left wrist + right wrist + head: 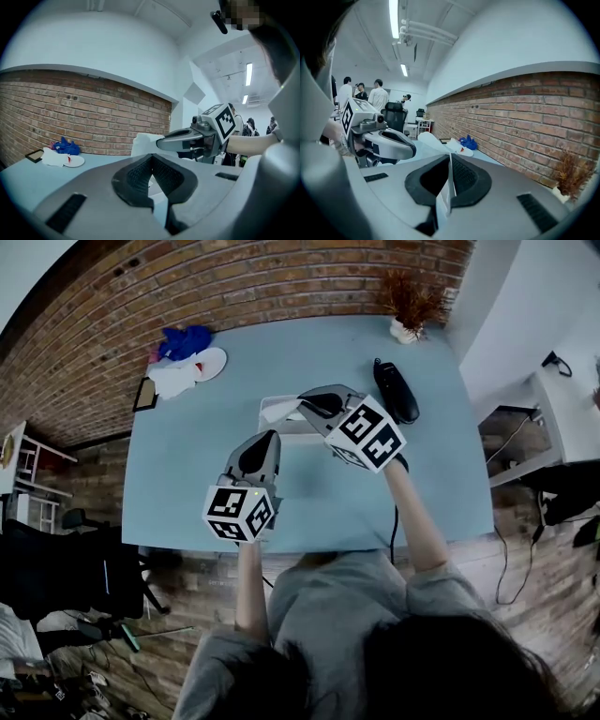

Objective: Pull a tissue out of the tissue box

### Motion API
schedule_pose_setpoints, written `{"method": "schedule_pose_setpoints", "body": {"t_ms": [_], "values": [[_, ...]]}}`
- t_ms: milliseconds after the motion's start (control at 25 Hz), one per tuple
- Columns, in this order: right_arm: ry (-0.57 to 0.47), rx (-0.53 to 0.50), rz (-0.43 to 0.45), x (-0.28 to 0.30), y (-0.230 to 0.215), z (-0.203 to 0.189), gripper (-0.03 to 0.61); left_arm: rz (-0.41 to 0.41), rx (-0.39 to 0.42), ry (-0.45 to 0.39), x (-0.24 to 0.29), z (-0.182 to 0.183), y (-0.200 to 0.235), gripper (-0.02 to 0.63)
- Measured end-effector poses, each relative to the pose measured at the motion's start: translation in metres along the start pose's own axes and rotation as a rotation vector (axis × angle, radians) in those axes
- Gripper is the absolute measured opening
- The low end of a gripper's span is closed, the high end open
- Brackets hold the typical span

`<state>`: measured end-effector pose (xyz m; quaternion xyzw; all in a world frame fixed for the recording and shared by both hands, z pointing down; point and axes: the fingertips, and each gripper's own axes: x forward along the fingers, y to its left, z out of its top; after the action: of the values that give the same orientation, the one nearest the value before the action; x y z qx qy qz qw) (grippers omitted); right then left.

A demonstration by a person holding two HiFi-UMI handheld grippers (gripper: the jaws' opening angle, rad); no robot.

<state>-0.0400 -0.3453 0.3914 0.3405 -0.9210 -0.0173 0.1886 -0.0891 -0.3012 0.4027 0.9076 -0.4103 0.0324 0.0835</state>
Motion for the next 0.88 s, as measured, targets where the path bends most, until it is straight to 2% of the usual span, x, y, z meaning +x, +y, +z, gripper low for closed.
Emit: {"method": "schedule_pose_setpoints", "body": {"t_ms": [360,600,880], "values": [[-0.186,0.120,-0.094,-0.028,0.020,0.003,0.001,-0.033,0.044,-0.073,-0.037,0.013,-0.012,0.003],[-0.250,0.145,-0.153,-0.042,0.034,0.006,0.000,-0.050,0.051,-0.096,-0.058,0.008,-0.013,0.003],[-0.294,0.178,-0.179,-0.053,0.046,0.003,0.000,-0.071,0.080,-0.101,-0.067,0.004,-0.017,0.003]]}}
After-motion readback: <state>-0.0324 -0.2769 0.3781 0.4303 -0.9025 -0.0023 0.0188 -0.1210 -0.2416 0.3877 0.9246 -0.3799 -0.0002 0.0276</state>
